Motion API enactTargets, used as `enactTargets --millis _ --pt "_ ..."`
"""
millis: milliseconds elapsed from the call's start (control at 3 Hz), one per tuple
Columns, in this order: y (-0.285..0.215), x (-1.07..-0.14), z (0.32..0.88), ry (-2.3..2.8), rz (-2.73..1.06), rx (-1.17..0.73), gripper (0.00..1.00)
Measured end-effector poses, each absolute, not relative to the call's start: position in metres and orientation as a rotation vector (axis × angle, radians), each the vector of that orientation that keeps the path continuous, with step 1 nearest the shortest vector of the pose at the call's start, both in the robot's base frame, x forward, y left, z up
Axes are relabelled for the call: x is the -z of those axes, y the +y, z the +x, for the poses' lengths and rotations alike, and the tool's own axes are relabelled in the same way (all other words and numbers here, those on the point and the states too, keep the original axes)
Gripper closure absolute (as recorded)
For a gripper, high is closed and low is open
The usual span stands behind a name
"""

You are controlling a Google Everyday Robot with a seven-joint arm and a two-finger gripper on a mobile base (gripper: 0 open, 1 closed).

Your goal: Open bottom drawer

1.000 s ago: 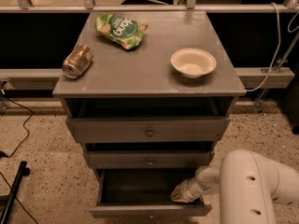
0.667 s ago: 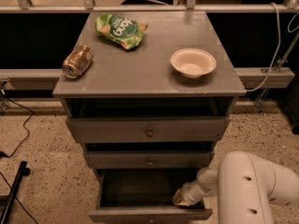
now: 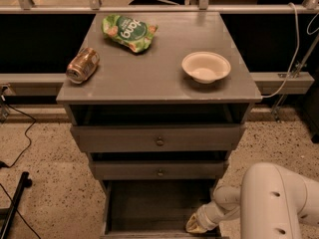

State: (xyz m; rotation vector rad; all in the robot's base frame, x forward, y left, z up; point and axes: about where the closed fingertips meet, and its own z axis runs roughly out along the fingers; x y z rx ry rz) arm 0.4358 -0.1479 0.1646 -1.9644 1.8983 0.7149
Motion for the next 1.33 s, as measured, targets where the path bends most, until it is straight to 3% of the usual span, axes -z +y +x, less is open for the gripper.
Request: enactTargets --millis 333,1000,1333 --pt "-0.133 -0.168 0.406 1.894 -1.945 -0.815 1.00" --pt "-0.150 -0.242 0.403 1.760 -1.696 -0.710 0.97" --pt "-0.166 -0.275 0.399 1.754 -1.653 -0.627 0.74"
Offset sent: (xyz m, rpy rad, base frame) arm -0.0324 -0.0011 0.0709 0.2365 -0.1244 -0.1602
